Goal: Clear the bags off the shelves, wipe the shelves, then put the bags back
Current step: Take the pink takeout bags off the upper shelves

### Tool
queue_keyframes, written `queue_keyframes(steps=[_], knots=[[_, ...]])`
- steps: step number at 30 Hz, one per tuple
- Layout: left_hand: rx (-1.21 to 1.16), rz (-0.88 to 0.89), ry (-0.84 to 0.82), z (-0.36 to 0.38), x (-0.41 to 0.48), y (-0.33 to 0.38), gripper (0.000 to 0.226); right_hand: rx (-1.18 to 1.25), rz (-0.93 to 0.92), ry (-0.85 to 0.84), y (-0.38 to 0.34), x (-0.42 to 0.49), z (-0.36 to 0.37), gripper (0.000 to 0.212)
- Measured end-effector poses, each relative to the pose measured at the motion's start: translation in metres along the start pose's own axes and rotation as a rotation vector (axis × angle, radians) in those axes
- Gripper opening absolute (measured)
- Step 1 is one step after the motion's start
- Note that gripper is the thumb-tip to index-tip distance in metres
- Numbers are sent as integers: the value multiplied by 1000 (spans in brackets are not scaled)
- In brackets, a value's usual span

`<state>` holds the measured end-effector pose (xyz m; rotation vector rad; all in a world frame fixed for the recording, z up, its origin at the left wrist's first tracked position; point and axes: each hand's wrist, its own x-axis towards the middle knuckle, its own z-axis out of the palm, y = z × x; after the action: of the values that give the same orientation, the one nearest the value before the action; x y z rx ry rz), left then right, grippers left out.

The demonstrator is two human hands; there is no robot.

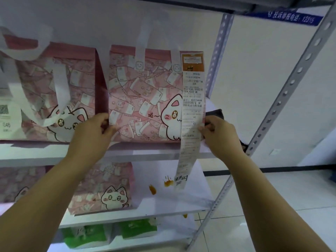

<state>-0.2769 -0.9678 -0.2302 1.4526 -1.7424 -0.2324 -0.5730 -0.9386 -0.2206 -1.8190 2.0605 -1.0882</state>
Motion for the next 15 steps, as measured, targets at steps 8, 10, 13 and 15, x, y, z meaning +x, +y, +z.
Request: queue_keyframes(steps=[8,10,13,15], knots=[[-28,8,51,-8,-14,14,16,96,-31,37,-1,-18,-14,10],[-44,-1,52,-12,-20,17,15,126,-30,44,-1,-26,-19,9],[-53,34,31,-23,-33,21,14,164,-41,65,-2,-45,-29,7],[-44,61,13,-31,-44,24,13,174,-45,79,-3,-62,-35,10]])
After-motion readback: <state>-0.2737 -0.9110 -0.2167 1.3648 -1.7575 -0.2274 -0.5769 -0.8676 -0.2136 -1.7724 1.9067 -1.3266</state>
